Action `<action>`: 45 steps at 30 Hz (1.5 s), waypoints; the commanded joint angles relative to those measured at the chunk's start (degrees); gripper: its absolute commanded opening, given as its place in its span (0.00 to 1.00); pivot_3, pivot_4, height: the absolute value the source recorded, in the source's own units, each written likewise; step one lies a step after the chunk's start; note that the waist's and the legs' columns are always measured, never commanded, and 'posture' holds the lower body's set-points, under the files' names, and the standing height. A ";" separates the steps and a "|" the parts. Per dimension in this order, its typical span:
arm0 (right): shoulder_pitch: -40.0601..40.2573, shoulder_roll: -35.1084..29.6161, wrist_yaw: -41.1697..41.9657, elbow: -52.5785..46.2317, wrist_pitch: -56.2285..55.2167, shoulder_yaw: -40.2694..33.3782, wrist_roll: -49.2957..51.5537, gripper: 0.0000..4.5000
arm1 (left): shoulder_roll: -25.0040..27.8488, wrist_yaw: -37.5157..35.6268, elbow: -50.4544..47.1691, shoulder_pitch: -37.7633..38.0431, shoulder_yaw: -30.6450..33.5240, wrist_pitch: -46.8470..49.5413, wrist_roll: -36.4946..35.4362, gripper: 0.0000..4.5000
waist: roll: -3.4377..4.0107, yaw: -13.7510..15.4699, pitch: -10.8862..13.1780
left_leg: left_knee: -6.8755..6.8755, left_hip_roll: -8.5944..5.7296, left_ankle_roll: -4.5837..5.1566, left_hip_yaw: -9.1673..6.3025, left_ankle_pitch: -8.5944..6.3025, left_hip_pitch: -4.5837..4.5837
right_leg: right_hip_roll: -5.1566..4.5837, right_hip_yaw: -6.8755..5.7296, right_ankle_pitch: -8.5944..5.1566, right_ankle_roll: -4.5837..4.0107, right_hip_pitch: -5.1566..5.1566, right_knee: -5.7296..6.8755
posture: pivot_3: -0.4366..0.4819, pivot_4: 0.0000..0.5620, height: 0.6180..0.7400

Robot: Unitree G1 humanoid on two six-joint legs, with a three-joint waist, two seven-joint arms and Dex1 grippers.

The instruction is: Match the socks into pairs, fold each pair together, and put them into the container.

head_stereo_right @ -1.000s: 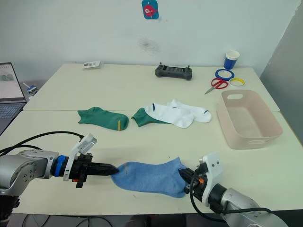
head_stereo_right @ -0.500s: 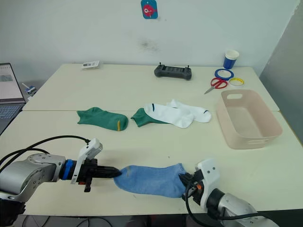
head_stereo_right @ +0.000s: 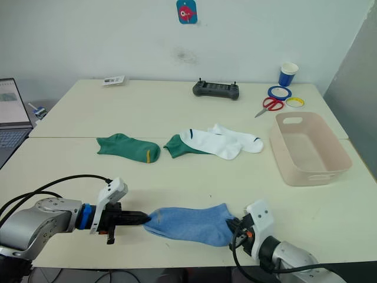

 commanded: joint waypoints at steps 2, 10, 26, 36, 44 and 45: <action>-0.18 -0.03 0.21 -0.53 -1.25 -0.49 -0.41 0.01 | 0.94 -0.72 -1.17 -0.02 0.18 -0.14 -0.26 0.00 | 0.00 0.00 0.00 | 0.00 0.00 0.00 0.01 0.00 0.01 | 0.01 0.01 0.00 0.00 0.00 0.00 | 0.48 0.27 1.00; 0.05 -0.67 0.84 -1.55 -1.46 -2.35 0.15 0.53 | 1.38 -1.91 -1.54 1.89 2.12 -1.12 -1.37 0.09 | 0.00 0.00 0.00 | -0.01 0.00 0.00 0.00 0.00 0.01 | 0.01 0.01 0.00 0.00 0.00 0.00 | 0.48 0.27 1.00; -3.01 -7.75 7.54 -8.22 -4.55 -8.25 4.93 1.00 | 4.89 -4.83 -1.19 -0.25 11.06 -9.61 -1.70 0.43 | 0.00 0.01 0.02 | -0.01 0.00 0.00 -0.02 0.00 0.00 | 0.01 -0.03 -0.01 0.00 0.00 -0.02 | 0.48 0.27 1.00; -11.82 -7.97 8.66 -0.07 -8.43 6.59 -4.85 0.39 | 0.94 -10.06 -5.86 -3.50 -3.75 -22.46 6.24 0.00 | -0.01 0.01 0.03 | -0.01 -0.03 0.00 0.14 0.00 -0.05 | 0.03 -0.03 0.01 0.01 -0.03 -0.09 | 0.48 0.27 1.00; -16.12 -8.51 13.13 8.12 -8.63 16.51 -9.74 0.01 | -3.55 -8.56 -0.32 -2.92 -10.27 -26.67 11.88 0.00 | -0.01 0.01 0.03 | 0.01 0.00 0.01 0.02 -0.01 -0.05 | 0.10 -0.06 0.01 0.00 -0.02 -0.05 | 0.48 0.27 1.00; -16.31 -8.43 13.06 8.88 -8.73 16.96 -10.44 0.01 | -4.16 -7.84 1.07 -2.79 -10.78 -27.68 13.14 0.00 | -0.01 0.02 0.03 | 0.03 0.00 0.01 0.04 -0.01 -0.06 | 0.10 -0.08 0.01 0.00 -0.02 -0.04 | 0.48 0.27 1.00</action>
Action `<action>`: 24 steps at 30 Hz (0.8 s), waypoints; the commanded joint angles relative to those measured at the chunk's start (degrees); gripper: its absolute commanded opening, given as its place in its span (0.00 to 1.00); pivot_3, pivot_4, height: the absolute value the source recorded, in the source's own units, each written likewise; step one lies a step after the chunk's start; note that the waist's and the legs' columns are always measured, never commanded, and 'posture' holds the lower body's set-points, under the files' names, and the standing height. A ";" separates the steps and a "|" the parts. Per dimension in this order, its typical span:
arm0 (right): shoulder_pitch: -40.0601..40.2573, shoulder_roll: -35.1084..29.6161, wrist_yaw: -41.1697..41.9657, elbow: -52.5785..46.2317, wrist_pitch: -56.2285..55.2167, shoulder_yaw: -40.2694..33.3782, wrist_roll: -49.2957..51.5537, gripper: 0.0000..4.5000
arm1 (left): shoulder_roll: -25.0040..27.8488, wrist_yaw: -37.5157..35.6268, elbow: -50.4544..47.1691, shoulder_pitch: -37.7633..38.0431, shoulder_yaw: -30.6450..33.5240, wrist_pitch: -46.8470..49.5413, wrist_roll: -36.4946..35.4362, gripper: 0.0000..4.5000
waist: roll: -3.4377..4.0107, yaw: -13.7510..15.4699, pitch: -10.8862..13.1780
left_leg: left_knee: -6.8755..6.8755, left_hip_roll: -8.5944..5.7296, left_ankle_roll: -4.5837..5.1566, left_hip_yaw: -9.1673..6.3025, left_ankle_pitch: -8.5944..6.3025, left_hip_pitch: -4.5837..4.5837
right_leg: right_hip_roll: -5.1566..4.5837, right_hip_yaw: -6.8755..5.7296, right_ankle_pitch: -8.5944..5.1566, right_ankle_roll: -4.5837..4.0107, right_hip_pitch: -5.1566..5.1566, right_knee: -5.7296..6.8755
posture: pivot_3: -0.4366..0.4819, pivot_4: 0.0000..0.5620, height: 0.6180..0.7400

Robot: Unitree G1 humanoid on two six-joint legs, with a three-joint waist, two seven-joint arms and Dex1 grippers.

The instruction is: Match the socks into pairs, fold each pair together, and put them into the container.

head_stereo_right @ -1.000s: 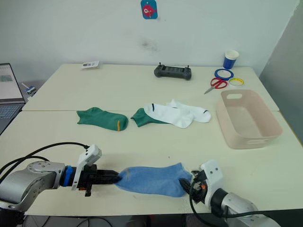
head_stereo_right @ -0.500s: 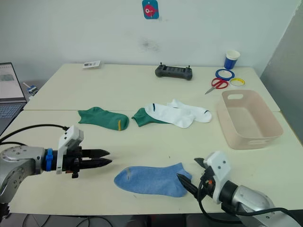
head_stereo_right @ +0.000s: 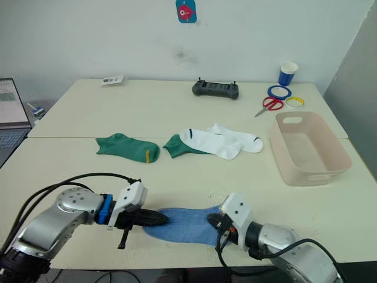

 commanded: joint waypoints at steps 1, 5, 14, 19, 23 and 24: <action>-0.73 -0.22 0.59 0.92 -1.00 1.11 -2.32 0.01 | -0.99 1.60 3.31 0.40 -1.34 -3.24 3.66 0.00 | 0.00 0.02 0.00 | 0.01 0.00 0.00 0.00 0.00 0.01 | 0.00 -0.01 0.00 0.00 0.01 0.00 | 0.48 0.27 1.00; 0.79 -0.78 0.19 1.17 0.45 -0.36 -3.24 0.01 | -2.39 3.75 7.48 0.65 -2.12 -3.99 6.35 0.00 | 0.02 0.03 -0.02 | 0.02 -0.02 0.00 0.01 0.00 0.06 | -0.02 -0.02 0.01 0.01 0.06 0.00 | 0.48 0.27 1.00; 12.69 -8.25 3.07 -2.73 -0.74 -13.46 -1.83 0.01 | -1.90 4.69 7.71 3.18 -2.75 -4.92 8.11 0.00 | 0.19 0.14 -0.33 | -0.03 -0.03 0.00 0.06 -0.01 0.66 | -0.08 0.07 -0.10 -0.13 0.61 0.00 | 0.48 0.27 1.00; 13.22 -5.84 4.49 -8.36 -2.37 -19.94 3.83 0.01 | -2.27 3.74 2.49 2.25 0.16 -3.16 3.36 0.00 | 0.19 -0.05 -0.33 | -0.02 0.00 0.00 0.07 -0.01 0.66 | -0.08 0.12 -0.15 -0.24 0.60 0.01 | 0.48 0.27 1.00; 10.15 -5.36 3.91 -12.43 -0.65 -22.33 7.08 0.01 | -0.47 0.72 -2.38 -1.33 2.81 -0.85 -0.73 0.00 | -0.10 0.02 -0.07 | -0.03 -0.01 0.00 0.04 0.00 0.50 | -0.05 0.05 0.02 0.07 0.45 0.01 | 0.48 0.27 1.00; 8.49 -5.10 3.44 -12.87 0.05 -22.39 7.80 0.01 | -0.06 -0.04 -3.43 -2.97 3.27 0.11 -1.90 0.00 | -0.15 0.03 -0.04 | -0.02 -0.01 -0.01 0.04 0.00 0.42 | -0.04 0.02 0.02 0.07 0.38 0.01 | 0.48 0.27 1.00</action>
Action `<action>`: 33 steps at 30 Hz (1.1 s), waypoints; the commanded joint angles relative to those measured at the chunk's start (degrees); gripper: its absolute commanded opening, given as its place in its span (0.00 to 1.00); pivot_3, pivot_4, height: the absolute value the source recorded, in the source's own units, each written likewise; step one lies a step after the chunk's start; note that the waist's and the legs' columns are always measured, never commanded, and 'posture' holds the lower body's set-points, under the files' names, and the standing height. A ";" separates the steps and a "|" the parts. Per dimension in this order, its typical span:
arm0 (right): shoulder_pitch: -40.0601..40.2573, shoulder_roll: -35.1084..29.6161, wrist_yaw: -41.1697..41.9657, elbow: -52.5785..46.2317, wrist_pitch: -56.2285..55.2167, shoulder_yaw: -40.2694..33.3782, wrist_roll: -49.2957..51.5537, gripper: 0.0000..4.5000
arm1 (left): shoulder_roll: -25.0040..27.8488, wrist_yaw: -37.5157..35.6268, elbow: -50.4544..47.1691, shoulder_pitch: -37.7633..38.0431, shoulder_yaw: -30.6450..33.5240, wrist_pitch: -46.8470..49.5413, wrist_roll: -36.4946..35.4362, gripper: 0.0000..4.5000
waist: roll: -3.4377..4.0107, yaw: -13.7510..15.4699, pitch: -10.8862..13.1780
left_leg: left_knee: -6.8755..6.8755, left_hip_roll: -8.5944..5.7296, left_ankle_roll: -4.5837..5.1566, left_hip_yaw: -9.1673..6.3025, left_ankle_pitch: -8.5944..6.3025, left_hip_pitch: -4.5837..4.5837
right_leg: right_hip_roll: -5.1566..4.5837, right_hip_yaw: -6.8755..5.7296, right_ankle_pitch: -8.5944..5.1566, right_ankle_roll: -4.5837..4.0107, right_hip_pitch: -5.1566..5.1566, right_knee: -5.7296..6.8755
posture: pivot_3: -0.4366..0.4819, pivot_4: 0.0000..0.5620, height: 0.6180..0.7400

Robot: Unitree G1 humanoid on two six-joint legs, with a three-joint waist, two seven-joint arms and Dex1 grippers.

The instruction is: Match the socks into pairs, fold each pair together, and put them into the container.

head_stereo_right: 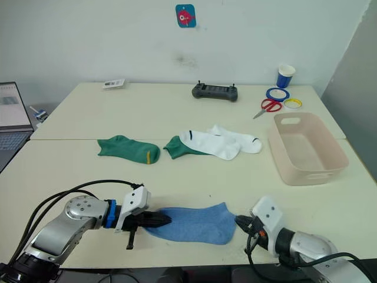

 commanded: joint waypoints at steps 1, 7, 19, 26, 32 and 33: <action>-3.84 0.70 -1.03 -3.70 1.35 -1.77 3.20 0.01 | 1.79 -2.45 -4.87 -4.38 3.07 2.30 -4.27 0.00 | -0.07 0.04 0.04 | 0.00 0.00 0.00 0.00 0.00 -0.11 | 0.01 -0.02 0.01 0.01 -0.10 -0.01 | 0.48 0.27 1.00; -13.15 2.99 -1.84 4.19 0.51 12.12 -4.29 0.01 | -1.02 -1.17 -4.10 -6.85 -1.00 1.58 -1.79 0.00 | -0.04 -0.14 0.05 | 0.00 -0.04 0.00 0.05 0.00 -0.34 | 0.01 -0.01 0.02 0.03 -0.30 -0.06 | 0.48 0.27 1.00; -14.85 7.75 -1.53 17.33 -4.51 22.94 -14.28 0.01 | -4.54 3.10 2.20 -2.17 -4.86 -2.96 5.31 0.00 | -0.03 0.05 0.06 | 0.06 -0.01 0.01 -0.02 0.00 -0.41 | 0.06 -0.04 -0.01 -0.01 -0.35 -0.04 | 0.48 0.27 1.00; -8.43 3.73 -1.83 16.67 -5.31 12.54 -13.73 0.01 | -3.86 3.99 9.59 0.84 -5.62 -8.02 8.56 0.00 | 0.03 0.11 -0.05 | 0.02 -0.03 0.01 0.01 0.00 -0.02 | 0.00 -0.01 0.00 0.00 -0.02 -0.03 | 0.48 0.27 1.00; -5.16 3.90 -0.07 12.00 -6.94 3.64 -8.73 0.01 | -6.09 4.90 8.05 -0.15 -4.30 -7.71 5.09 0.00 | 0.12 0.02 -0.08 | 0.02 -0.02 0.01 0.02 0.00 0.26 | -0.01 0.07 -0.15 -0.26 0.25 0.00 | 0.48 0.27 1.00; -4.65 4.31 0.04 9.99 -6.47 2.41 -7.26 0.01 | -6.32 4.58 6.73 -0.77 -3.65 -7.31 4.00 0.00 | 0.15 0.02 -0.09 | 0.02 -0.02 0.01 0.03 0.00 0.25 | -0.01 0.07 -0.13 -0.23 0.25 0.00 | 0.48 0.27 1.00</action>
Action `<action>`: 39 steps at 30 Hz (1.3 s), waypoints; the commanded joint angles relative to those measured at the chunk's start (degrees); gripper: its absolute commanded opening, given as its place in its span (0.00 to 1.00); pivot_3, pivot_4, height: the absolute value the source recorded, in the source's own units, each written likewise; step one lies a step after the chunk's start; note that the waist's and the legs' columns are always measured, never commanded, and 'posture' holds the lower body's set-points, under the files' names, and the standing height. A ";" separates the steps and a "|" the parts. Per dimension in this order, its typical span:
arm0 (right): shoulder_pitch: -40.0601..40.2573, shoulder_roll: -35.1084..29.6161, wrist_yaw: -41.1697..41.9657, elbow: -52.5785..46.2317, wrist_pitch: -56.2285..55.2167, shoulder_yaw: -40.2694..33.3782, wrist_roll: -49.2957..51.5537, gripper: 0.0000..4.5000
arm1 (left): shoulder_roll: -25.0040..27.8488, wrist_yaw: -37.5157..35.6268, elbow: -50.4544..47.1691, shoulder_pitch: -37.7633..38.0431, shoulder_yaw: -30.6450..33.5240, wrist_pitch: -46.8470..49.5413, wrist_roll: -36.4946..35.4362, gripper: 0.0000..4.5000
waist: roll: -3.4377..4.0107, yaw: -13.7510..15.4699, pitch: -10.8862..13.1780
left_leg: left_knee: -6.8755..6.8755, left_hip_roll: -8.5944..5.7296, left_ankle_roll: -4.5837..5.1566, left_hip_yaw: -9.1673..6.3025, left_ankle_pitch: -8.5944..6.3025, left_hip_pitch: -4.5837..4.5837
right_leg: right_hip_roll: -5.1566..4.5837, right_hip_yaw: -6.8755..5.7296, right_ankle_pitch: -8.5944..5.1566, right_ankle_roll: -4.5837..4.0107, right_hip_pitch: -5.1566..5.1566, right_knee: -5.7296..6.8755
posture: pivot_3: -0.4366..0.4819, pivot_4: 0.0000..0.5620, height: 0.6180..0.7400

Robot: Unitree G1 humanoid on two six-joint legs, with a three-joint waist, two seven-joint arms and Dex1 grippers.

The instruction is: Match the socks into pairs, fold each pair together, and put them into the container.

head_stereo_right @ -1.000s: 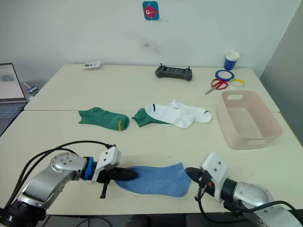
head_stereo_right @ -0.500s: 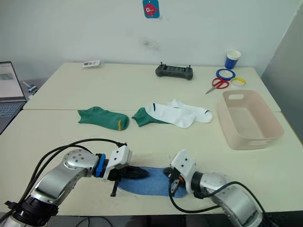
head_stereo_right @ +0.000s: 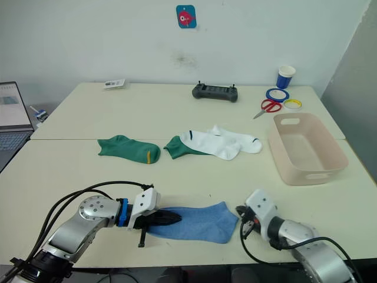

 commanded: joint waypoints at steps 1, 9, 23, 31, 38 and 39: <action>0.84 1.21 1.01 -7.66 0.03 -4.37 5.09 0.01 | -0.57 0.47 -1.07 -0.44 0.96 2.32 -0.91 0.00 | 0.05 0.01 0.02 | 0.00 0.00 0.00 -0.01 0.00 -0.02 | 0.00 0.00 0.06 0.11 0.00 0.00 | 0.48 0.27 1.00; 5.41 2.54 -2.08 -15.04 3.15 -7.53 7.99 0.01 | 3.38 -5.70 -5.52 -6.02 2.50 4.90 -3.88 0.00 | -0.08 0.13 0.11 | -0.01 -0.03 -0.01 -0.04 0.00 -0.44 | 0.03 -0.09 0.15 0.29 -0.38 -0.02 | 0.48 0.27 1.00; 12.05 5.48 -8.35 -16.72 2.14 -3.94 4.45 0.50 | 0.79 -4.95 2.02 -4.10 -3.07 -1.34 4.26 0.00 | -0.06 0.04 0.11 | -0.01 0.00 0.00 0.00 0.00 -0.54 | 0.05 -0.04 0.15 0.28 -0.50 -0.03 | 0.48 0.27 1.00; 11.82 8.54 -11.80 -10.21 1.23 3.77 -1.98 0.80 | 0.39 -4.70 3.39 -4.19 -3.47 -2.58 4.87 0.00 | -0.04 0.01 0.08 | -0.02 0.00 0.00 0.01 0.00 -0.43 | 0.04 -0.02 0.14 0.27 -0.44 0.00 | 0.48 0.27 1.00; 11.71 8.89 -11.93 -8.65 1.42 8.90 -5.17 0.60 | 0.11 -4.08 3.19 -3.76 -2.87 -2.43 4.55 0.00 | -0.09 0.01 0.03 | -0.02 0.00 0.00 0.02 0.00 -0.36 | 0.03 -0.01 0.15 0.27 -0.39 0.00 | 0.48 0.27 1.00; 11.29 9.04 -11.98 -8.70 1.37 9.43 -5.59 0.53 | 0.07 -3.95 3.11 -3.68 -2.73 -2.44 4.44 0.00 | -0.09 0.01 0.03 | -0.02 0.00 0.00 0.01 0.00 -0.33 | 0.03 -0.01 0.14 0.27 -0.37 0.00 | 0.48 0.27 1.00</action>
